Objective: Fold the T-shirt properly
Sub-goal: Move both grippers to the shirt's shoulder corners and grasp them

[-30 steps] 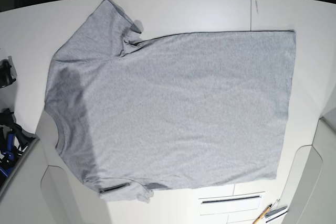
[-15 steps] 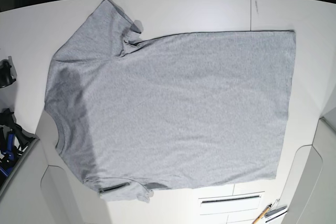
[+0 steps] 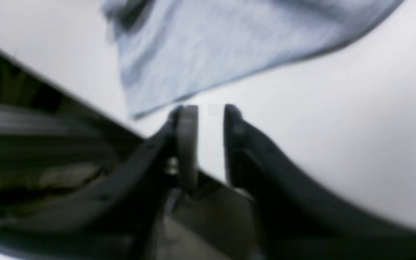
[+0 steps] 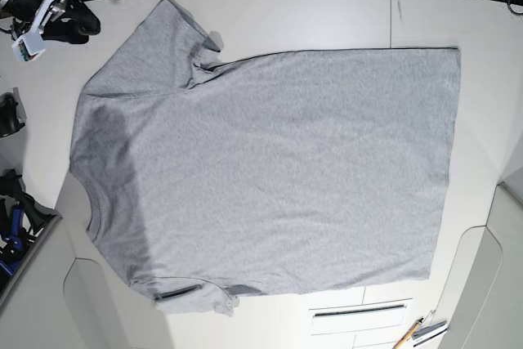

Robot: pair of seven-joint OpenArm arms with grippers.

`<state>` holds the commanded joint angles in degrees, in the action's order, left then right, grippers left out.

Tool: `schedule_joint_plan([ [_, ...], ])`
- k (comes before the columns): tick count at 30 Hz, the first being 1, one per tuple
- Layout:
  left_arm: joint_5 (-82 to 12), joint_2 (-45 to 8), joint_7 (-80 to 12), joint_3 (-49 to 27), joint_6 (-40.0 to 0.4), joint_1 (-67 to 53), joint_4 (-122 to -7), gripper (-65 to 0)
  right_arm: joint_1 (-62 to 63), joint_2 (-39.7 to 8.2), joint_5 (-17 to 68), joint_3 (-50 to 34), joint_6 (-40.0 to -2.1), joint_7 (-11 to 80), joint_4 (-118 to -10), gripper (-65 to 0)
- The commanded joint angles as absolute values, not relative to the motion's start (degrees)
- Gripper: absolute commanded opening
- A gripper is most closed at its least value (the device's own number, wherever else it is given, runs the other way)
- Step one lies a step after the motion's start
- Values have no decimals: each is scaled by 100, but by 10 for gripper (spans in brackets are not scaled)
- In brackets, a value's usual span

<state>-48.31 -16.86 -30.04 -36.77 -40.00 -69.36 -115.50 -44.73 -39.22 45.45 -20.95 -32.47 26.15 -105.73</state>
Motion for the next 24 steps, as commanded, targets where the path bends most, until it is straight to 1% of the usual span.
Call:
schedule_joint_plan([
  [1,-4866,-1686,-2976,-3677,-4000,-6934,-11561,-293,-4353,-3828,4547,-2095,-3194,2746,-10569,-334],
  [2,-4897,-1686,-2928,-3677,-4000,-6934,-11561,-293,-4272,-3741,4545,-2095,-3118,2875,-10565,-308],
  [5,-4886,-1686,-2757,-3677,-4000,-6895,-11559,-293,-4110,-3470,4536,-2095,-2689,3089,-10534,-303],
  [8,-4864,-1706,-2827,-3677,-4000,-6608,-11555,-293,-4110,-3216,4541,-2095,-2676,3087,-10438,-303],
  [10,-4866,-1734,-3103,-3680,-3986,-6237,-11555,-291,-4106,-3085,4521,-2093,-2679,3087,-10285,-303],
  [12,-4869,-1732,-3350,-3677,-3911,-5931,-11550,-270,-4073,-3035,4521,-2095,-2692,3087,-10132,-303],
  [14,-4864,-1734,-3356,-3677,-3811,-5714,-11537,-265,-4047,-3024,4499,-2095,-2707,3087,-9994,-303],
  [17,-4860,-1734,-3354,-3677,-3813,-5459,-11500,-265,-3975,-3028,4501,-2093,-2707,3087,-9778,-303],
  [22,-4847,-1804,-3345,-3677,-3813,-4967,-10726,-265,-3835,-3011,4501,-2093,-2720,3085,-9679,-303],
  [24,-4847,-1914,-3347,-3677,-3813,-4705,-10320,-250,-3778,-2965,4501,-2093,-2722,3096,-9679,-303],
])
